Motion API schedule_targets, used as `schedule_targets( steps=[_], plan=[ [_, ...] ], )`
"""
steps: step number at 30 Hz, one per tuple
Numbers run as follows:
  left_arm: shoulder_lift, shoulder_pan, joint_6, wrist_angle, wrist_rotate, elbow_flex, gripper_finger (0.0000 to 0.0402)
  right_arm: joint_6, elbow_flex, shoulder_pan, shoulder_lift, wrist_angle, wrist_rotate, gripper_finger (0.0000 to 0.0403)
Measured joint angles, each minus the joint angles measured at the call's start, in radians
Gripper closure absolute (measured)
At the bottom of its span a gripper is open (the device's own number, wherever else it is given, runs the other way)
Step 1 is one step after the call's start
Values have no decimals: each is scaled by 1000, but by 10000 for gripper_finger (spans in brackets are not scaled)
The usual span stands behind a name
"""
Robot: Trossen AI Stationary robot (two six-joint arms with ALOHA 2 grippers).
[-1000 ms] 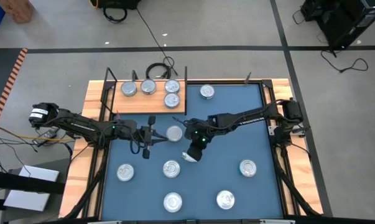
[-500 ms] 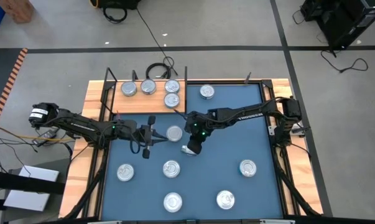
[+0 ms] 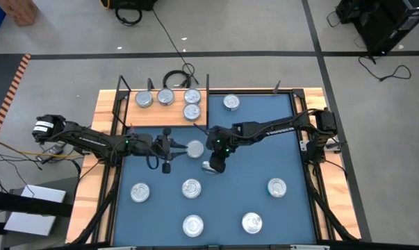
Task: Stack canned seafood by type on shelf
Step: Stack the green tuna can on top of the green tuna can on the shelf
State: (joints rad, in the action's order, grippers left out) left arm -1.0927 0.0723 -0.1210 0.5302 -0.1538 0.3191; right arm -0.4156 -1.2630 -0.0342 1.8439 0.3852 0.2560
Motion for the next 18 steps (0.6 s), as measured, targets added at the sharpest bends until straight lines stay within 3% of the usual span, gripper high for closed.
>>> schedule_targets(
  steps=[4, 9, 14, 18],
  plan=[
    [0, 0, 3, 13, -30, 0, 314, 0, 1, 11, 0, -13, -8, 289],
    [0, 0, 27, 46, 15, -1, 330, 19, 4, 22, -15, -22, -32, 284],
    [0, 0, 24, 62, 39, -1, 362, 56, 5, 21, -58, -25, -66, 284],
    [0, 0, 18, 64, 83, -1, 394, 118, 5, 24, -97, -22, -153, 290]
  ],
)
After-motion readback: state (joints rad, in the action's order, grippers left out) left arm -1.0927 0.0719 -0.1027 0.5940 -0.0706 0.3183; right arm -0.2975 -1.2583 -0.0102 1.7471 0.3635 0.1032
